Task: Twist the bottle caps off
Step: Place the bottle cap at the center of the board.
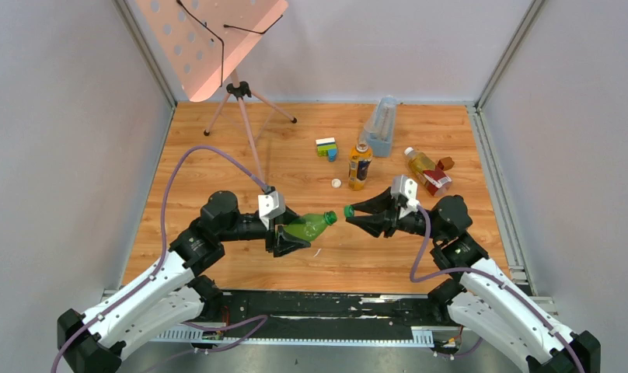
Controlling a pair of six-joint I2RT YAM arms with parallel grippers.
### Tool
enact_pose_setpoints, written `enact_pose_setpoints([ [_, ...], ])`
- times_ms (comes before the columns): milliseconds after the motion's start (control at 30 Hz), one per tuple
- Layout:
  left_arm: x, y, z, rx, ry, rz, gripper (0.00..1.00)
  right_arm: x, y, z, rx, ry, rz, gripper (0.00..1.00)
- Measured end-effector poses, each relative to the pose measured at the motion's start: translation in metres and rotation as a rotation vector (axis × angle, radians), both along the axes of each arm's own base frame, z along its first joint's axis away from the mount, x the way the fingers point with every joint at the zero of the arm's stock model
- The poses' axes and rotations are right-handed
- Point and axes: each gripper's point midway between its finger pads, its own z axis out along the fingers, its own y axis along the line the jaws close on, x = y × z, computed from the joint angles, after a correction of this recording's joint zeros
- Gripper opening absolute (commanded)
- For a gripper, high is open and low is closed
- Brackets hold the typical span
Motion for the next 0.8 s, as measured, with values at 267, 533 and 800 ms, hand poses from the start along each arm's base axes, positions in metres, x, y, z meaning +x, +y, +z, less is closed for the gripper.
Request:
enact_pose_setpoints([
  [267, 0.035, 0.042, 0.016, -0.091, -0.139, 0.372, 0.00, 0.055, 0.019, -0.071, -0.125, 0.393, -0.212, 0.00],
  [533, 0.041, 0.092, 0.049, -0.263, -0.245, 0.628, 0.01, 0.107, 0.072, -0.133, -0.351, 0.653, -0.387, 0.00],
  [800, 0.047, 0.095, 0.033, -0.213, -0.197, 0.667, 0.01, 0.178, 0.105, -0.204, -0.534, 0.787, -0.587, 0.01],
])
